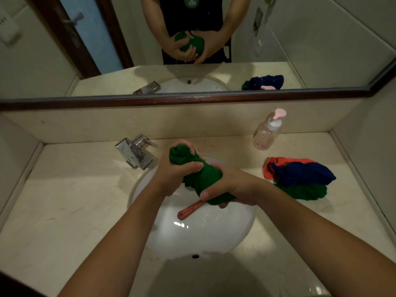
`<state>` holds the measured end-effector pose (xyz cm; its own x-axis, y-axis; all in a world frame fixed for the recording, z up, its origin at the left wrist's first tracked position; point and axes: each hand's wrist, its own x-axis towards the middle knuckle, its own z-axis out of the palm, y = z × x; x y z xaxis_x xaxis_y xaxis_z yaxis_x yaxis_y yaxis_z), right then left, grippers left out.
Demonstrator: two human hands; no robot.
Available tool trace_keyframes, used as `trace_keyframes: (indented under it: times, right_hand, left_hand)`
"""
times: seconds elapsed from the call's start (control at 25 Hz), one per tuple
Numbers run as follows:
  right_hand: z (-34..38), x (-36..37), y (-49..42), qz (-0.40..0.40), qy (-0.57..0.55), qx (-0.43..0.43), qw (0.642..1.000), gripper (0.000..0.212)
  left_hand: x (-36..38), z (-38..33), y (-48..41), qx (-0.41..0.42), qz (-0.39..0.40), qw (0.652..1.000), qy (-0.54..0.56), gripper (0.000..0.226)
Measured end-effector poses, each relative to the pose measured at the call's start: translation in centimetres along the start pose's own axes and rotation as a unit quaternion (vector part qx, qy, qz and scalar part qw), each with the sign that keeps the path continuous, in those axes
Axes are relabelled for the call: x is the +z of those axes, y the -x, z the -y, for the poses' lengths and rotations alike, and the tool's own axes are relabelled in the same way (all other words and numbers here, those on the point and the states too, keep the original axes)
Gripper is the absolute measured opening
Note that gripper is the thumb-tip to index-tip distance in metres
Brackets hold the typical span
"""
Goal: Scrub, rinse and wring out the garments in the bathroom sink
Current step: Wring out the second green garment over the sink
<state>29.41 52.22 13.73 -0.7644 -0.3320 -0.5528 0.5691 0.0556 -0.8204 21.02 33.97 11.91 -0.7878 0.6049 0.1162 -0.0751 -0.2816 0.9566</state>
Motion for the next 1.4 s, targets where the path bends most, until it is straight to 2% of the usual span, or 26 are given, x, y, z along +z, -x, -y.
trace_keyframes:
  times: [0.12,0.2,0.32,0.48,0.56,0.64,0.72,0.8,0.88,0.96,1.08,1.16,1.24,1.28,1.4]
  right_hand:
    - [1.1,0.8,0.0,-0.084,0.128,0.021,0.988,0.093]
    - [1.4,1.8,-0.1,-0.155,0.195,0.032,0.968,0.095]
    - [1.1,2.6,-0.7,-0.219,0.276,0.012,0.936,0.081]
    - [0.7,3.1,-1.1,-0.267,0.367,-0.025,0.891,0.063]
    - [0.4,3.2,-1.4,-0.276,0.416,-0.048,0.865,0.06]
    - [0.1,2.9,-1.7,-0.278,0.425,-0.055,0.86,0.057]
    - [0.0,2.3,-1.5,-0.257,0.358,-0.038,0.897,0.055]
    - [0.0,1.7,-0.8,-0.21,0.203,-0.013,0.956,0.056]
    - [-0.4,1.7,0.0,-0.166,0.088,-0.007,0.982,0.054]
    - [-0.9,2.2,0.3,-0.152,0.024,-0.02,0.988,0.056]
    - [-1.9,2.9,0.1,-0.149,0.005,-0.035,0.988,0.056]
    - [-2.4,2.7,0.3,-0.13,-0.034,-0.05,0.99,0.05]
    - [-2.7,2.1,0.7,-0.071,-0.106,-0.058,0.99,0.047]
    - [-2.6,1.9,1.0,-0.034,-0.138,-0.061,0.988,0.045]
    - [-2.0,1.5,1.7,0.025,-0.177,-0.05,0.983,0.043]
  left_hand:
    - [0.1,0.2,0.3,-0.001,-0.039,0.995,-0.089,0.026]
    - [0.5,0.5,0.5,-0.011,-0.095,0.988,-0.122,0.025]
    - [1.2,1.3,0.3,-0.036,-0.182,0.972,-0.145,0.025]
    - [2.4,2.3,-0.2,-0.056,-0.282,0.951,-0.118,0.025]
    - [2.9,2.6,-0.3,-0.067,-0.319,0.938,-0.114,0.025]
    - [3.1,2.8,-0.6,-0.074,-0.331,0.932,-0.127,0.024]
    - [3.0,2.8,-0.6,-0.097,-0.312,0.935,-0.134,0.027]
    - [2.5,2.4,-0.3,-0.119,-0.264,0.948,-0.131,0.028]
    - [2.2,1.9,0.3,-0.12,-0.204,0.962,-0.137,0.026]
    - [2.1,1.6,0.9,-0.098,-0.17,0.972,-0.131,0.033]
    - [2.1,1.1,1.5,-0.078,-0.127,0.982,-0.114,0.041]
    - [1.3,0.3,1.9,-0.114,-0.044,0.987,-0.102,0.053]
    - [0.0,-0.9,1.9,-0.16,0.04,0.98,-0.112,0.076]
    - [-0.7,-1.5,1.7,-0.153,0.08,0.974,-0.145,0.09]
    - [-1.9,-2.5,1.0,-0.013,0.161,0.94,-0.302,0.115]
